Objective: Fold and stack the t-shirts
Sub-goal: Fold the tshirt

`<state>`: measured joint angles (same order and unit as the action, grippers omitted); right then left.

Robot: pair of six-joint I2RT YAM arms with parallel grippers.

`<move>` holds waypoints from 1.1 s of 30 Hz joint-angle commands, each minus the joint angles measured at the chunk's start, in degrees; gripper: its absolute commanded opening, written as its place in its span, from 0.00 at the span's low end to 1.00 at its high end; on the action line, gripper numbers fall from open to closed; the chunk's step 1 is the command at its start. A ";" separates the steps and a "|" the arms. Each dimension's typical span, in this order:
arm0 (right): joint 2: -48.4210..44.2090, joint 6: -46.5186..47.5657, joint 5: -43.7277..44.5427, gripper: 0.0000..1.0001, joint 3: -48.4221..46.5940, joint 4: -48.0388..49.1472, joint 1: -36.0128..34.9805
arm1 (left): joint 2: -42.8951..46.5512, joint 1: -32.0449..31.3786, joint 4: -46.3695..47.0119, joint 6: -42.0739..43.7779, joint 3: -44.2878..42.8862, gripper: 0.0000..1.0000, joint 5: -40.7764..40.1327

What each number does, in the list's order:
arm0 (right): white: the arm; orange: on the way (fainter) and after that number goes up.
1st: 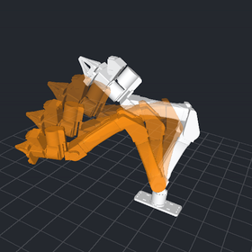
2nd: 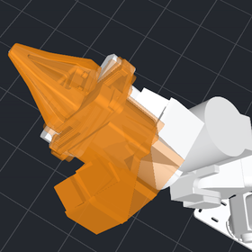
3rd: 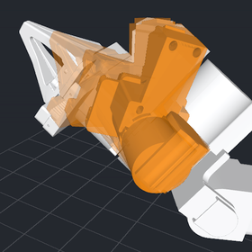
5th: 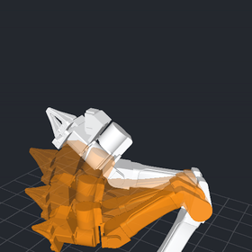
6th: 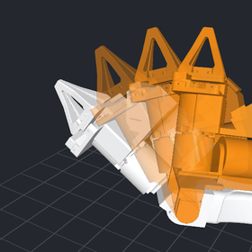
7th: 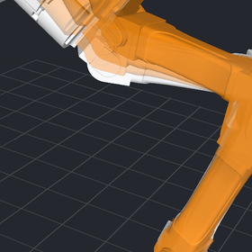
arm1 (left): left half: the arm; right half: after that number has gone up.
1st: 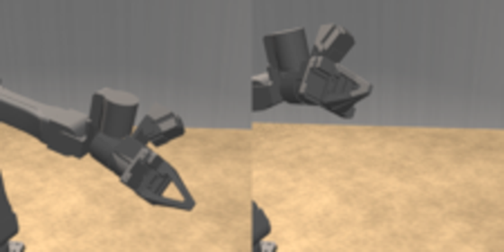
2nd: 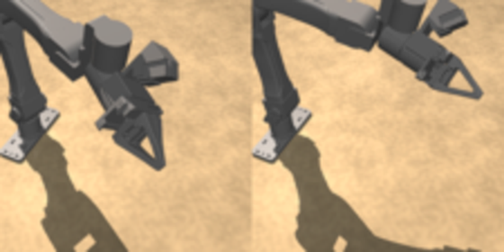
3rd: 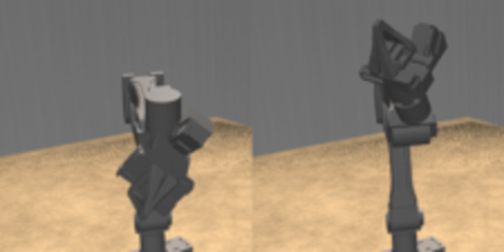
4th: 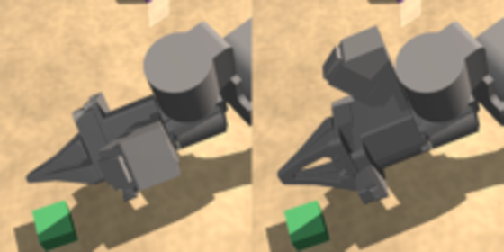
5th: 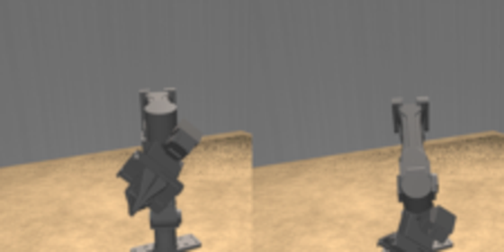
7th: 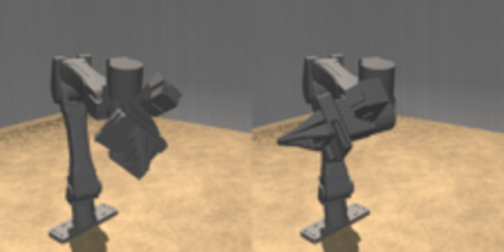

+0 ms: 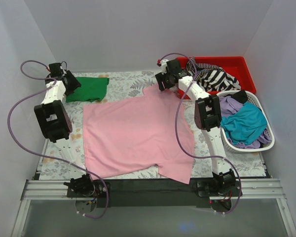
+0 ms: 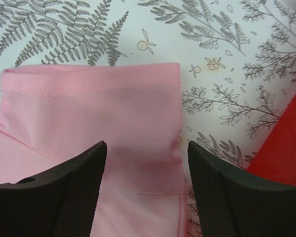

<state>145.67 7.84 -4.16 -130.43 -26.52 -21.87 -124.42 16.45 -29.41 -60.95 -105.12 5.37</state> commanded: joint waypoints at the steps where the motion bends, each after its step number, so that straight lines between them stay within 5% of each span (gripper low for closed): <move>1: -0.29 -0.27 6.79 0.73 -1.94 1.12 2.09 | 7.68 -0.01 0.76 -1.54 7.63 0.52 2.71; 9: 0.06 -1.51 9.87 0.74 -1.58 1.83 2.18 | 14.82 -1.94 5.33 -3.65 28.03 0.51 1.05; 33: 8.23 -5.90 1.70 0.82 -5.62 -2.22 5.43 | 8.23 -2.65 1.72 -4.62 22.15 0.51 0.87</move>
<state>151.04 3.27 -5.26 -135.13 -23.88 -20.95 -115.87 14.00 -26.74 -65.45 -81.36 6.42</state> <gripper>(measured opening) 0.817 0.510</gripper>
